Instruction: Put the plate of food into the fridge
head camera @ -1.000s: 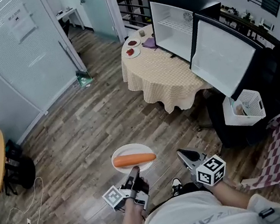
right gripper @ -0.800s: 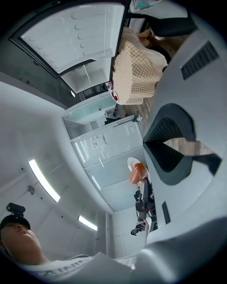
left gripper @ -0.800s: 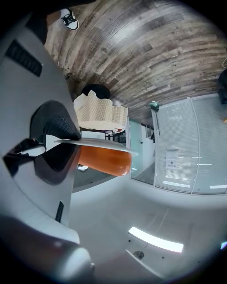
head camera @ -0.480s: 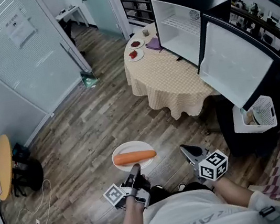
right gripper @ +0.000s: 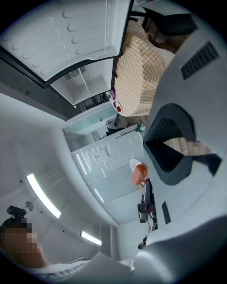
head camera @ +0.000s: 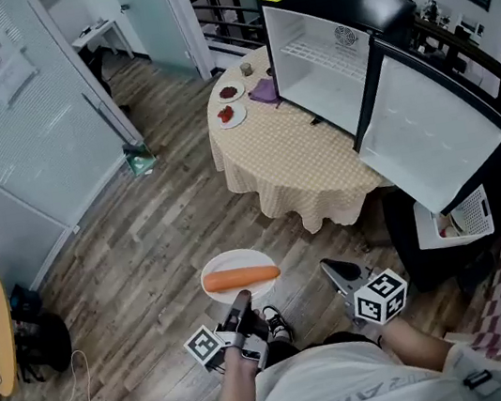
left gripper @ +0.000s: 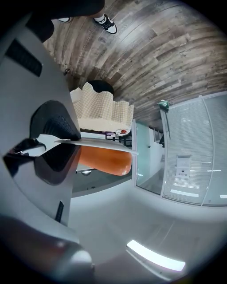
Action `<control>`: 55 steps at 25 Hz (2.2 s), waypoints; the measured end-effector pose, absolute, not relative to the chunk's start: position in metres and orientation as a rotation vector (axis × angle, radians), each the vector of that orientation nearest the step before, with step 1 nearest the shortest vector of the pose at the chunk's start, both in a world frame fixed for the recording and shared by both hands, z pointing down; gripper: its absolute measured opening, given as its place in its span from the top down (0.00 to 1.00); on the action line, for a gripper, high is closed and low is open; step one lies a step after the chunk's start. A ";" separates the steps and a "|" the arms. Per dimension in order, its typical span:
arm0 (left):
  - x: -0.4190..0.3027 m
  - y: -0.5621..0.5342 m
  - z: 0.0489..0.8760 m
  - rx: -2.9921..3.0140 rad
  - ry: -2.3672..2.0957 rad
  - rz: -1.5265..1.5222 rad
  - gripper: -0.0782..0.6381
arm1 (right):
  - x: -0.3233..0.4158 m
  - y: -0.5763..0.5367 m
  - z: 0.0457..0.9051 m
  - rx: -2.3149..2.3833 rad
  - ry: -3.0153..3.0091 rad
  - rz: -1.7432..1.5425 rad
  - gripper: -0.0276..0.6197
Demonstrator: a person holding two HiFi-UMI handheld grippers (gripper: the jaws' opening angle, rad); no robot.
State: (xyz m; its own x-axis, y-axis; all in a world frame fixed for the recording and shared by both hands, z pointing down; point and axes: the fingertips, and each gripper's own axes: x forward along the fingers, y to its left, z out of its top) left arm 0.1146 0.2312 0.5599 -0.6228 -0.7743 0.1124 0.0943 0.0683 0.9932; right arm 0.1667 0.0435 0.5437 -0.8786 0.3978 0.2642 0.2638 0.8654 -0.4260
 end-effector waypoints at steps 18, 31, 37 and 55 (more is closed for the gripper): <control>-0.083 0.269 0.559 0.792 -1.588 -1.555 0.85 | -0.023 0.101 0.526 -0.367 -2.717 0.497 0.92; -0.155 0.203 0.579 0.862 -1.478 -1.461 0.85 | -0.063 0.041 0.548 -0.123 -2.723 0.559 0.92; -0.191 0.139 0.572 0.926 -1.433 -1.364 0.85 | -0.095 -0.012 0.544 -0.031 -2.763 0.595 0.92; -0.266 -0.047 0.562 1.063 -1.307 -1.153 0.85 | -0.144 -0.152 0.542 0.222 -2.801 0.649 0.92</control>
